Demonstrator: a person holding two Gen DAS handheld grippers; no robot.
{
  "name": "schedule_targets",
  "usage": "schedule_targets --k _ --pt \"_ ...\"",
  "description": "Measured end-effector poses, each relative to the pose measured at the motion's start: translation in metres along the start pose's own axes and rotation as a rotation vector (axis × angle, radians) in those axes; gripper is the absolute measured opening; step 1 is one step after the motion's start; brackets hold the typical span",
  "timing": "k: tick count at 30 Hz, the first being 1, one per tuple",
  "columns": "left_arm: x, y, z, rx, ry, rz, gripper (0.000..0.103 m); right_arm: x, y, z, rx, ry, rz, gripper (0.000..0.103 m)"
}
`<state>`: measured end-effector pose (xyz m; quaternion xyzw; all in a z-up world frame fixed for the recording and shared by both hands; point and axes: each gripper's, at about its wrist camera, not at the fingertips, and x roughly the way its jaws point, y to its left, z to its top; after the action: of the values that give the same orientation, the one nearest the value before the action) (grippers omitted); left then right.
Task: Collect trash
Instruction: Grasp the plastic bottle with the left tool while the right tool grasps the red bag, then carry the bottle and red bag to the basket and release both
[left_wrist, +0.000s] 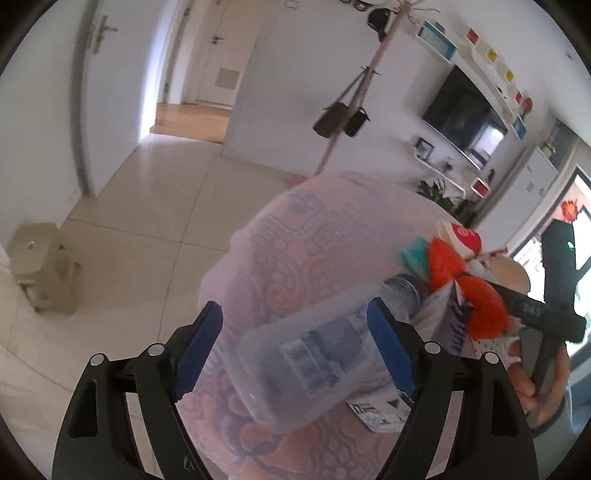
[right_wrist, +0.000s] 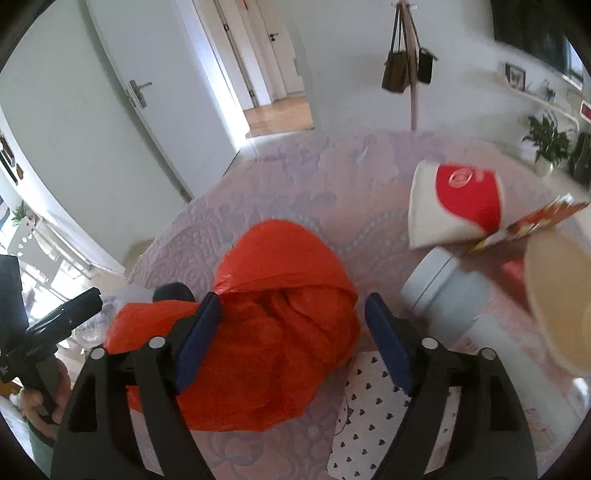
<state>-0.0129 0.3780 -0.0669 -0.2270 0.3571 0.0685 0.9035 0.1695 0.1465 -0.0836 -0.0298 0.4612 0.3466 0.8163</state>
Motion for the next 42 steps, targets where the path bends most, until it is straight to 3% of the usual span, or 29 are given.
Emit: schedule_targets --k 4,9,15,22,24,27,33,36,42 --pt "0.003 -0.019 -0.013 0.082 0.045 -0.014 0.08 0.005 -0.012 -0.001 0.044 0.054 0.068 0.076" --pt "0.005 -0.038 -0.022 0.13 0.112 -0.083 0.08 0.003 -0.009 -0.009 -0.002 0.071 0.07 0.057" --pt "0.006 -0.062 -0.027 0.195 0.171 -0.058 0.08 -0.017 0.003 -0.019 -0.089 0.015 -0.004 0.031" --pt "0.024 -0.091 -0.027 0.277 0.241 0.027 0.075 -0.058 -0.005 -0.026 -0.091 -0.083 -0.049 0.029" --pt "0.028 -0.097 -0.026 0.275 0.239 0.02 0.073 -0.071 -0.01 -0.029 -0.088 -0.106 -0.05 0.029" --pt "0.027 -0.1 -0.026 0.255 0.222 0.03 0.054 -0.092 -0.016 -0.034 -0.086 -0.139 -0.06 0.029" --pt "0.027 -0.102 -0.032 0.22 0.217 0.049 0.055 -0.14 -0.028 -0.044 -0.075 -0.231 -0.035 0.029" --pt "0.037 -0.109 -0.036 0.252 0.253 0.121 0.055 -0.154 -0.033 -0.045 -0.074 -0.252 -0.044 0.029" --pt "0.023 -0.117 -0.034 0.227 0.172 0.146 0.054 -0.192 -0.052 -0.056 -0.042 -0.31 -0.058 0.029"
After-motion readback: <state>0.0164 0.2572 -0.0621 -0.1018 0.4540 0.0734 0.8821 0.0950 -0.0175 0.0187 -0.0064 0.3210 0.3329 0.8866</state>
